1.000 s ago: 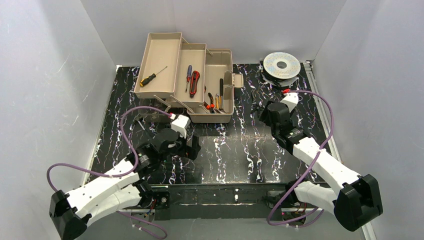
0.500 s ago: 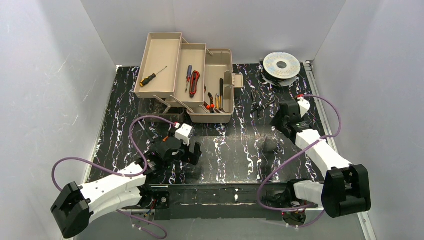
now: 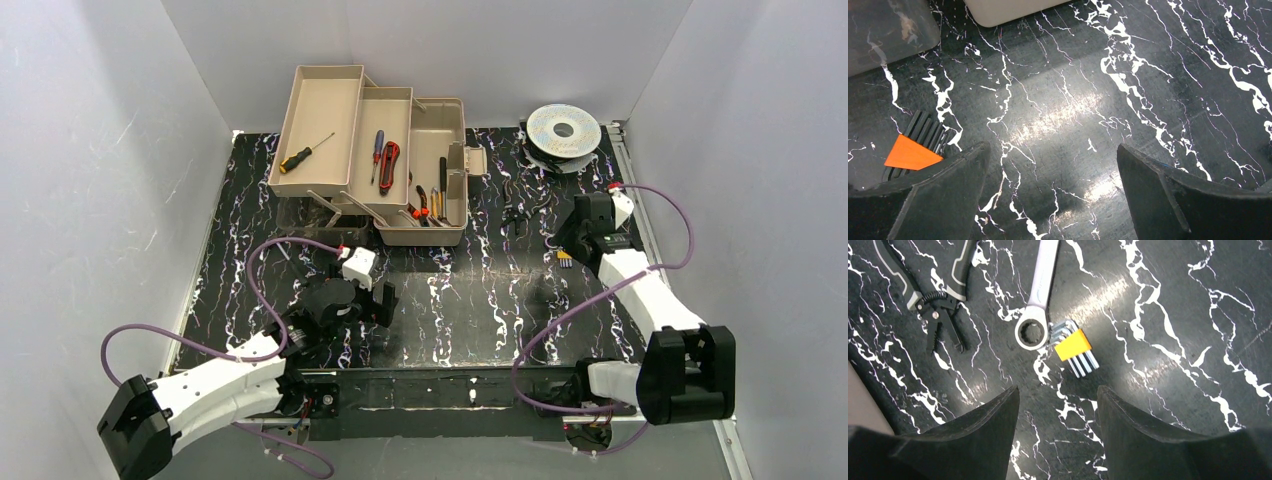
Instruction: Pack the tool kit
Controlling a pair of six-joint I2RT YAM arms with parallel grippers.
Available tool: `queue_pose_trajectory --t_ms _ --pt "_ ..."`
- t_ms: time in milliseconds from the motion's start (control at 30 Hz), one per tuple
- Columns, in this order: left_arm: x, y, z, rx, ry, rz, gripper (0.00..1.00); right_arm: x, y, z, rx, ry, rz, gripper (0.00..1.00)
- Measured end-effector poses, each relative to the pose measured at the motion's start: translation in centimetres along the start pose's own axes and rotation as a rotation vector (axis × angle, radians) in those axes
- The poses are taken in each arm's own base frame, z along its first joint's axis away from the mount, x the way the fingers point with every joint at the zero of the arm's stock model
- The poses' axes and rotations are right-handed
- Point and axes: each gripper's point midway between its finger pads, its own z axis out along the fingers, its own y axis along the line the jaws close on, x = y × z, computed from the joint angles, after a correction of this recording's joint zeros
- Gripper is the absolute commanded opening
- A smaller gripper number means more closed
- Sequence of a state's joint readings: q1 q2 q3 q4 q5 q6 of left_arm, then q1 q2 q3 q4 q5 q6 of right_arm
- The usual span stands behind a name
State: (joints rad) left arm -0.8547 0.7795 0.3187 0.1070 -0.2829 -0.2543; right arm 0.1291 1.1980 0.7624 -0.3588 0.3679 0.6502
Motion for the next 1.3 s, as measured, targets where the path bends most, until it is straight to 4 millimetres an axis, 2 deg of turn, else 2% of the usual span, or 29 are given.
queue_pose_trajectory --t_ms 167,333,467,700,867,1100,1300 --pt "0.0 0.2 -0.1 -0.007 -0.002 0.000 0.98 -1.2 0.6 1.6 0.039 0.026 -0.002 0.65" --pt "0.0 0.1 -0.1 -0.006 -0.002 -0.001 0.98 -1.4 0.4 3.3 0.082 0.057 -0.004 0.65" --pt "-0.3 0.1 -0.3 -0.001 -0.013 -0.005 0.98 -1.2 0.1 5.2 0.131 0.105 -0.008 0.65" --pt "-0.3 0.0 -0.3 0.000 -0.016 -0.013 0.98 0.4 -0.3 7.6 0.186 0.190 -0.017 0.64" --pt "-0.3 0.0 -0.3 0.000 -0.014 -0.014 0.98 1.8 -0.2 8.4 0.160 0.260 -0.035 0.68" --pt "0.0 0.1 -0.3 -0.003 -0.004 -0.012 0.98 0.7 1.0 9.2 0.143 0.274 -0.033 0.64" --pt "0.0 0.1 -0.3 -0.003 -0.004 -0.012 0.98 1.2 1.3 9.1 0.112 0.294 -0.049 0.62"
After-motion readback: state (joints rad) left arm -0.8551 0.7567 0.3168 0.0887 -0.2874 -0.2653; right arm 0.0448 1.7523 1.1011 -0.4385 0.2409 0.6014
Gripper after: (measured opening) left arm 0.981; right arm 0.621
